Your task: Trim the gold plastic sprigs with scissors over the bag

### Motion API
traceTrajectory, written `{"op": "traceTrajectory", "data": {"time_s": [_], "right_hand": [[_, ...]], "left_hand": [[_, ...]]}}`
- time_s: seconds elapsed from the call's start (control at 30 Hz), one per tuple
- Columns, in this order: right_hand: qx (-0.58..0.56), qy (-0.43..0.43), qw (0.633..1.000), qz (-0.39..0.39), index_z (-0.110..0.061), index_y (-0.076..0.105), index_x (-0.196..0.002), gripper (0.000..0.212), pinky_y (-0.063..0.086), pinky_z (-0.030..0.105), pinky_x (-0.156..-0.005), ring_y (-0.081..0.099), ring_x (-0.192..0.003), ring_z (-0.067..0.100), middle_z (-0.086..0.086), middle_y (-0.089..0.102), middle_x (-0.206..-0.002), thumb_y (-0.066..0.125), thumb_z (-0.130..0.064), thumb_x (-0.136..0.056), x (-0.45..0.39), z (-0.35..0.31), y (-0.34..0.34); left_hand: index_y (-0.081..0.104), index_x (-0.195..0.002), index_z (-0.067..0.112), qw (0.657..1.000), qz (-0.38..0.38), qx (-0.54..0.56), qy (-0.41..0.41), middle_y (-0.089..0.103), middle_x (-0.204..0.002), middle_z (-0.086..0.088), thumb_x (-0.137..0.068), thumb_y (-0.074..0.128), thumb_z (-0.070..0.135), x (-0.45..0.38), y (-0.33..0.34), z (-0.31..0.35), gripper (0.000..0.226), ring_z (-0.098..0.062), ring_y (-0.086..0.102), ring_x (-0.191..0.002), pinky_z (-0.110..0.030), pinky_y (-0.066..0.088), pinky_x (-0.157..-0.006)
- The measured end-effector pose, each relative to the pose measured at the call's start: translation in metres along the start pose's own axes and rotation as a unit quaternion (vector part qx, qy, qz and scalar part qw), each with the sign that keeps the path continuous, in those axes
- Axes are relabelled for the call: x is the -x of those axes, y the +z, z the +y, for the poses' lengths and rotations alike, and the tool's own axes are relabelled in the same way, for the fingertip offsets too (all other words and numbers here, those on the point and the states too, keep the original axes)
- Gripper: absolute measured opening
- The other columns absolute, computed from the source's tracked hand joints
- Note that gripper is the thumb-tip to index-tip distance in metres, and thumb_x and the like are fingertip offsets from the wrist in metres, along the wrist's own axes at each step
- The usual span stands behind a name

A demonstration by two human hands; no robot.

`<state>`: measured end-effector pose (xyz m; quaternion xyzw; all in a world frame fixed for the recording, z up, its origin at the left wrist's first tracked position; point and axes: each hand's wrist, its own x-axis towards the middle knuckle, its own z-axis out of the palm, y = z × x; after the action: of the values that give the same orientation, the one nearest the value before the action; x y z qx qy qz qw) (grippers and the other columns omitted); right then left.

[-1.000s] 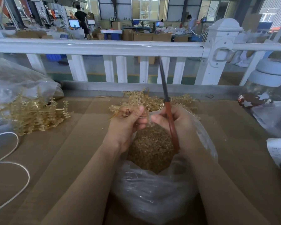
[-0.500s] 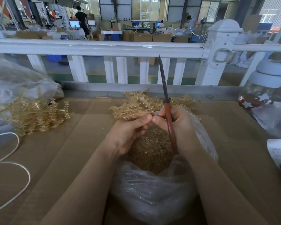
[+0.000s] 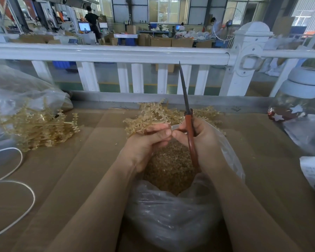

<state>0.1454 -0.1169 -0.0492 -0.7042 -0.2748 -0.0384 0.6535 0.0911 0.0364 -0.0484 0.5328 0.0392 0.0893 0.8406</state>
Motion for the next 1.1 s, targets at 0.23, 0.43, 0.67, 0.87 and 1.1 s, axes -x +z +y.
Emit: {"op": "traceTrajectory", "data": {"time_s": [0.23, 0.43, 0.67, 0.87, 1.1], "right_hand": [[0.026, -0.013, 0.999, 0.016, -0.027, 0.062, -0.087, 0.023, 0.047, 0.008, -0.064, 0.063, -0.069, -0.007, -0.025, 0.067, -0.071, 0.082, -0.019, -0.082, 0.0004, 0.002, 0.0009], [0.082, -0.019, 0.996, 0.041, -0.032, 0.061, -0.092, 0.032, 0.044, 0.006, -0.069, 0.062, -0.08, -0.01, -0.03, 0.066, -0.081, 0.078, -0.056, -0.077, 0.0037, 0.0005, 0.0009], [0.199, -0.018, 0.978, 0.063, -0.039, 0.056, -0.091, 0.056, 0.043, 0.012, -0.066, 0.063, -0.082, -0.004, -0.025, 0.065, -0.086, 0.056, -0.089, -0.066, 0.0031, 0.0033, -0.001], [0.297, -0.037, 0.954, 0.033, -0.033, 0.054, -0.089, 0.054, 0.039, 0.009, -0.058, 0.056, -0.074, -0.005, -0.019, 0.054, -0.079, 0.054, -0.085, -0.071, 0.0044, 0.0035, -0.0012], [0.409, -0.047, 0.911, 0.023, -0.029, 0.055, -0.095, 0.051, 0.03, 0.007, -0.053, 0.046, -0.069, -0.008, -0.029, 0.043, -0.079, 0.06, -0.077, -0.076, 0.0087, -0.0012, -0.0001]], "left_hand": [[0.071, -0.087, 0.01, 1.0, 0.002, 0.024, 0.009, 0.076, -0.089, -0.011, -0.069, 0.076, 0.012, 0.0001, 0.0005, 0.0007, 0.019, -0.016, 0.074, -0.081, -0.021, 0.056, -0.067], [0.066, -0.09, 0.011, 0.996, 0.02, 0.059, 0.063, 0.075, -0.077, -0.002, -0.072, 0.071, 0.01, 0.0011, 0.0025, 0.0035, 0.019, -0.011, 0.073, -0.073, -0.018, 0.056, -0.065], [0.07, -0.09, 0.009, 0.993, 0.044, 0.075, 0.076, 0.075, -0.078, -0.004, -0.069, 0.073, 0.006, 0.0005, 0.0005, 0.0052, 0.021, -0.015, 0.074, -0.077, -0.019, 0.057, -0.069], [0.07, -0.089, 0.01, 0.991, 0.05, 0.08, 0.098, 0.074, -0.075, -0.002, -0.071, 0.071, 0.002, 0.0006, -0.0004, 0.0072, 0.019, -0.013, 0.073, -0.076, -0.018, 0.058, -0.069], [0.07, -0.083, 0.015, 0.987, 0.096, 0.09, 0.095, 0.075, -0.078, -0.002, -0.069, 0.074, 0.008, 0.0004, -0.0005, 0.0085, 0.016, -0.011, 0.072, -0.072, -0.018, 0.055, -0.064]]}}
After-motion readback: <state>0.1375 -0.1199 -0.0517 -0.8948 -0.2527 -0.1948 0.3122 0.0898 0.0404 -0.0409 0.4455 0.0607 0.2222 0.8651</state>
